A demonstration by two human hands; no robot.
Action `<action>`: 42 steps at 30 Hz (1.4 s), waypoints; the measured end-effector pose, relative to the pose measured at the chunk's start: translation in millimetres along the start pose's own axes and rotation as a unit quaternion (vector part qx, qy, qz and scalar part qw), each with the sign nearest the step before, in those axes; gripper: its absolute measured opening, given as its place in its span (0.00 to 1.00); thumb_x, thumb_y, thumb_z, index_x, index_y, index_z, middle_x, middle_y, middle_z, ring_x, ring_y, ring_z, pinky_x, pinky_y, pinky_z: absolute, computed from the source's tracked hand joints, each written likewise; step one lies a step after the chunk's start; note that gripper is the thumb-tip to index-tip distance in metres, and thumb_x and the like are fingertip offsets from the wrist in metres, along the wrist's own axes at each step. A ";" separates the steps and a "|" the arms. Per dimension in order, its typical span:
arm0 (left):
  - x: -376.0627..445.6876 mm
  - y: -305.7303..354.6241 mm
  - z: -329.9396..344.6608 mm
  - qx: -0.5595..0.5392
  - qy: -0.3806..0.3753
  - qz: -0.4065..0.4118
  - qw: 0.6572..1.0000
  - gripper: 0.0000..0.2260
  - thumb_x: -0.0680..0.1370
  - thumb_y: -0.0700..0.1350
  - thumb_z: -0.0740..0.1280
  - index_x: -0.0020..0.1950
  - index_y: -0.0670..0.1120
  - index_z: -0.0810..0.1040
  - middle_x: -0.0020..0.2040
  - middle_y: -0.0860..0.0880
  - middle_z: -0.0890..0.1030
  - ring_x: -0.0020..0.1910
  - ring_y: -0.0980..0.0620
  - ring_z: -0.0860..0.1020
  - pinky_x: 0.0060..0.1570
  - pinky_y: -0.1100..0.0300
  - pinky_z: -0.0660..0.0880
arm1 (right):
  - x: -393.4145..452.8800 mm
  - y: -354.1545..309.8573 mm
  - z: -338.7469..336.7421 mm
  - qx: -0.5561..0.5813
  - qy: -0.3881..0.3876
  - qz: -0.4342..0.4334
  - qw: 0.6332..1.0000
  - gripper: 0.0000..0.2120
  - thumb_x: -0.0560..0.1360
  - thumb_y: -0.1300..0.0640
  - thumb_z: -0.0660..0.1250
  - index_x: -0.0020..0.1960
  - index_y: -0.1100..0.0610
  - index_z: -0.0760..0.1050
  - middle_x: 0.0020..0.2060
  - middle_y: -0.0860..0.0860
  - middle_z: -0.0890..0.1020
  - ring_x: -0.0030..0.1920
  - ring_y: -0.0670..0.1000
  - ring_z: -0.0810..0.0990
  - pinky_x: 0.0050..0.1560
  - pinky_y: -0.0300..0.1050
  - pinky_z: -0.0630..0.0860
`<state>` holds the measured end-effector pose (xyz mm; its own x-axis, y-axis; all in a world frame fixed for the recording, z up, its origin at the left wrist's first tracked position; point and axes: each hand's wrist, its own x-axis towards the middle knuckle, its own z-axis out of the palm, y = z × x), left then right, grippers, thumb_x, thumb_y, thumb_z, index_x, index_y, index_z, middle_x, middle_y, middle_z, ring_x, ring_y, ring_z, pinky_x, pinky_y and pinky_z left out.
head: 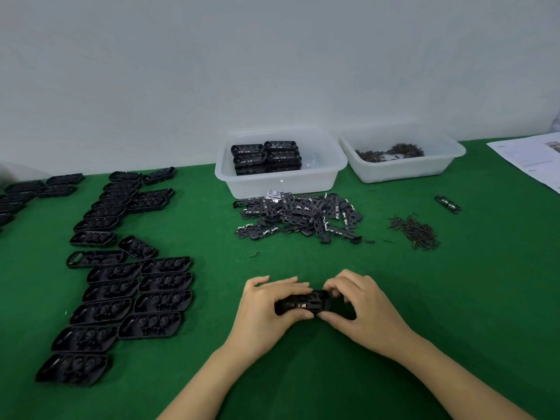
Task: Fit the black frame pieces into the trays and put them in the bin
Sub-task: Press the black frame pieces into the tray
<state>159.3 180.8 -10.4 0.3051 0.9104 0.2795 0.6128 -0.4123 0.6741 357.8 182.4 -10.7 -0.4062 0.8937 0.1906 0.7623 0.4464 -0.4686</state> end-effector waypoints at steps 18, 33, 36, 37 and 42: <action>-23.5 -8.1 -5.9 0.101 0.024 0.042 0.994 0.12 0.70 0.44 0.74 0.52 0.55 0.83 0.58 0.51 0.79 0.54 0.49 0.77 0.53 0.56 0.72 | 2.3 4.2 -0.4 0.030 -0.011 0.007 0.999 0.14 0.71 0.44 0.67 0.54 0.48 0.73 0.42 0.36 0.68 0.42 0.37 0.68 0.45 0.33 0.62; -21.3 -12.1 -3.6 -0.015 0.032 -0.003 0.999 0.13 0.70 0.42 0.74 0.51 0.58 0.83 0.55 0.63 0.77 0.53 0.57 0.78 0.52 0.54 0.77 | 45.1 84.5 -51.4 -0.211 0.126 0.191 0.950 0.07 0.73 0.56 0.67 0.51 0.55 0.78 0.48 0.50 0.79 0.51 0.52 0.75 0.53 0.48 0.66; -21.5 -11.8 -3.6 -0.013 0.031 -0.006 0.999 0.13 0.70 0.43 0.73 0.51 0.58 0.83 0.55 0.63 0.77 0.53 0.58 0.78 0.51 0.57 0.77 | 48.0 86.2 -47.8 -0.233 0.126 0.189 0.946 0.06 0.74 0.57 0.64 0.49 0.56 0.79 0.46 0.50 0.80 0.49 0.52 0.76 0.51 0.48 0.66; -21.5 -11.8 -3.7 -0.012 0.031 -0.005 0.999 0.13 0.70 0.43 0.73 0.51 0.58 0.83 0.54 0.63 0.77 0.53 0.58 0.78 0.51 0.58 0.77 | 48.5 86.5 -46.7 -0.237 0.128 0.189 0.944 0.06 0.75 0.58 0.64 0.48 0.56 0.79 0.46 0.51 0.80 0.49 0.53 0.76 0.50 0.48 0.66; -21.5 -12.7 -3.5 -0.020 0.026 -0.010 0.999 0.13 0.71 0.43 0.73 0.52 0.58 0.82 0.55 0.62 0.77 0.53 0.57 0.78 0.51 0.57 0.77 | 48.7 89.1 -43.8 -0.237 0.147 0.201 0.939 0.08 0.74 0.59 0.65 0.52 0.60 0.76 0.48 0.54 0.79 0.48 0.55 0.77 0.50 0.49 0.67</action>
<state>142.4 166.5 -22.6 0.2540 0.9196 0.2995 0.5882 -0.3927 0.7069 428.0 267.7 -5.4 0.0651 0.9369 0.3434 0.9913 -0.0214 -0.1296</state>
